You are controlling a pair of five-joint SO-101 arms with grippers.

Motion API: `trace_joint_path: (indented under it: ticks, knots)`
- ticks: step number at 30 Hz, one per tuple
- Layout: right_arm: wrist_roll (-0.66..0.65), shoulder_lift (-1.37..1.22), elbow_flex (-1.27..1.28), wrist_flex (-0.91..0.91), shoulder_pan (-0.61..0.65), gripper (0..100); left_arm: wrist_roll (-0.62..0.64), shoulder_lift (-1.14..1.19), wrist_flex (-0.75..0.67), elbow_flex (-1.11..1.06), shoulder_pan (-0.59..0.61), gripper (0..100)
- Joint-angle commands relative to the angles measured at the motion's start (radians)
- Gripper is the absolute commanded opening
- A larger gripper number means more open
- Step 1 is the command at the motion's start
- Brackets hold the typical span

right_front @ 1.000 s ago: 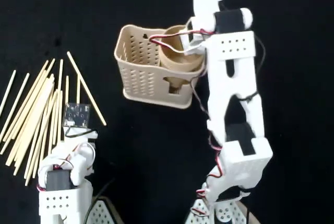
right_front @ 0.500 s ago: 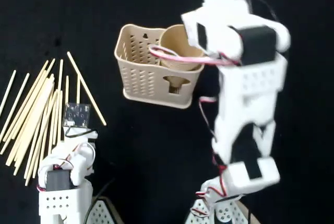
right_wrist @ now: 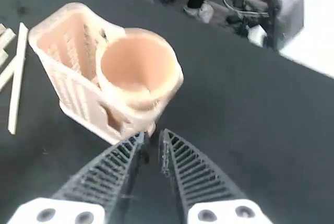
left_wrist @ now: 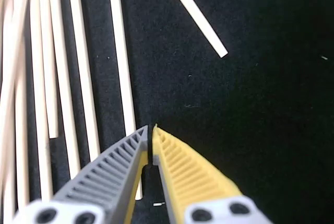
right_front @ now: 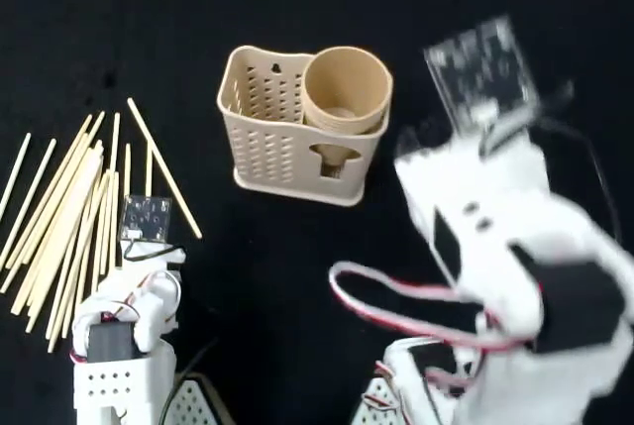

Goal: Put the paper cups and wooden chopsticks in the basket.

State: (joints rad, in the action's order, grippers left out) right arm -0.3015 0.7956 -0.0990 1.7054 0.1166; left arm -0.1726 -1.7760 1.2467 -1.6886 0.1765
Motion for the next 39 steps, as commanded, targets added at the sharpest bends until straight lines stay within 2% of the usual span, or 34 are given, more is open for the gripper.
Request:
trace_joint_path:
  ticks: [1, 7, 12, 15, 23, 33, 39]
  knots:
    - [-0.057, 0.240, 0.312, -0.100, -0.097, 5.7, 0.008, -0.009, 0.006, -0.012, -0.007, 3]
    - [-0.095, 0.684, 0.974, -0.334, -0.195, 8.6, 0.008, -0.009, 0.006, -0.012, -0.012, 3]
    - [-0.095, 1.104, 1.420, -0.588, -0.269, 8.3, 0.008, -0.009, 0.006, -0.012, -0.008, 3]
    - [-0.098, 1.046, 1.561, -0.674, -0.267, 8.4, 0.008, -0.011, 0.006, -0.012, -0.005, 3]
    - [-0.095, 1.044, 1.788, -0.703, -0.265, 8.3, 0.006, -0.011, 0.006, -0.012, -0.007, 3]
    - [-0.098, 1.079, 1.784, -0.407, -0.264, 8.3, 0.006, -0.011, 0.006, -0.012, -0.007, 3]
    - [-0.100, 1.079, 1.784, -0.407, -0.265, 8.2, 0.006, -0.011, 0.006, -0.012, -0.007, 3]
